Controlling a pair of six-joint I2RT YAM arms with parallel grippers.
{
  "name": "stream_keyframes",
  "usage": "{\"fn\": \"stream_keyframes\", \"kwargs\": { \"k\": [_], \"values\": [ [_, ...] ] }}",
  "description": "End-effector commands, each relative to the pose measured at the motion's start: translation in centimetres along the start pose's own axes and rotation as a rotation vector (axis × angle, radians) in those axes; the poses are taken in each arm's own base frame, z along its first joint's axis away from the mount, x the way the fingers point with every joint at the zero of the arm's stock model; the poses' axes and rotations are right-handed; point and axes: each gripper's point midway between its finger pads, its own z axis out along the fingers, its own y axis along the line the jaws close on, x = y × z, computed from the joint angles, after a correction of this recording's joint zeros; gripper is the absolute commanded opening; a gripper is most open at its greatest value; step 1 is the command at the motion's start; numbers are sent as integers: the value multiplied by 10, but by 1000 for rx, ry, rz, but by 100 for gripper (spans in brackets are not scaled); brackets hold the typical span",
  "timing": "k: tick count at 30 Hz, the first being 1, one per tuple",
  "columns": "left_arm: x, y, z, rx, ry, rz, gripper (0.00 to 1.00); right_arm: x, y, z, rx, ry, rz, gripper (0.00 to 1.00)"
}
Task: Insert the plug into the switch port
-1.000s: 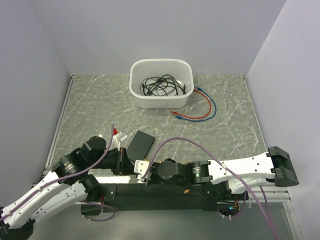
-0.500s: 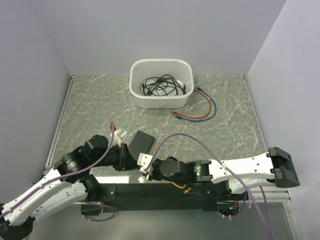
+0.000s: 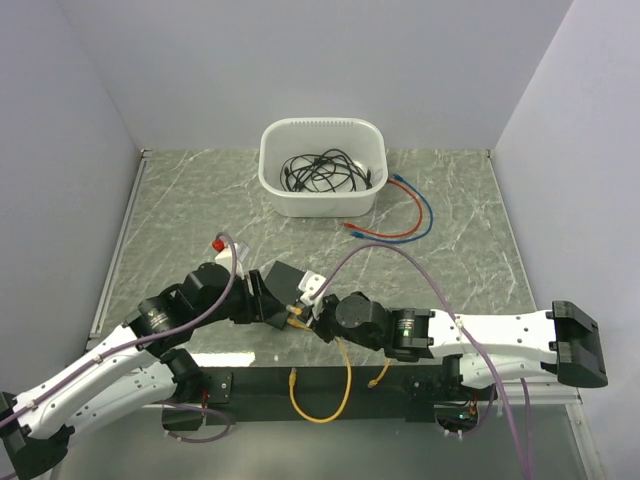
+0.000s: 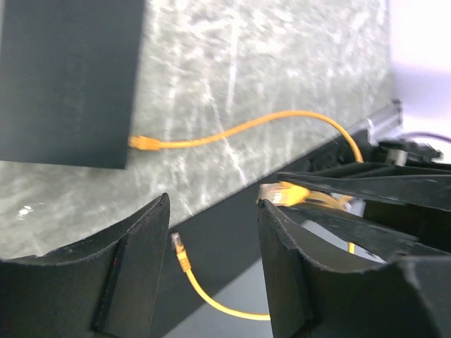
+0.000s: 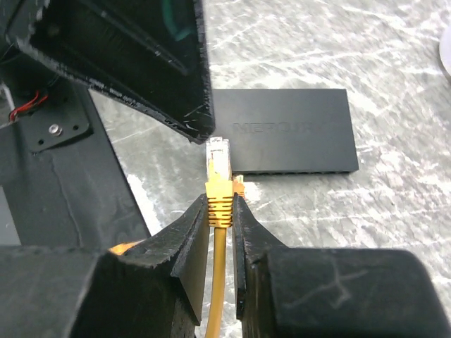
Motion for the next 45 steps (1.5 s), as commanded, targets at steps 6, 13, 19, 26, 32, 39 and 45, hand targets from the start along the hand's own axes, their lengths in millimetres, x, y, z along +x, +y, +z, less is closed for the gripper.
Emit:
{"fn": "stream_keyframes", "kwargs": {
  "k": [6, 13, 19, 26, 32, 39, 45],
  "values": [
    [-50, -4, 0, -38, -232, -25, 62, 8, -16, 6, 35, 25, 116, 0],
    [-59, -1, 14, -42, -279, -38, 64, 36, -23, 18, 46, 108, 172, 0],
    [-66, 7, 28, -53, -291, -49, 63, 52, -38, 26, 64, 159, 230, 0],
    [-78, 36, 46, -87, -329, -92, 63, 67, -46, 35, 92, 228, 245, 0],
    [-81, 59, 63, -89, -325, -128, 61, 73, -51, 40, 116, 248, 254, 0],
    [-84, 90, 79, -149, -342, -136, 60, 89, -48, 55, 110, 309, 262, 0],
    [-81, 104, 89, -130, -356, -139, 59, 99, -50, 66, 126, 342, 272, 0]
  ]
}}
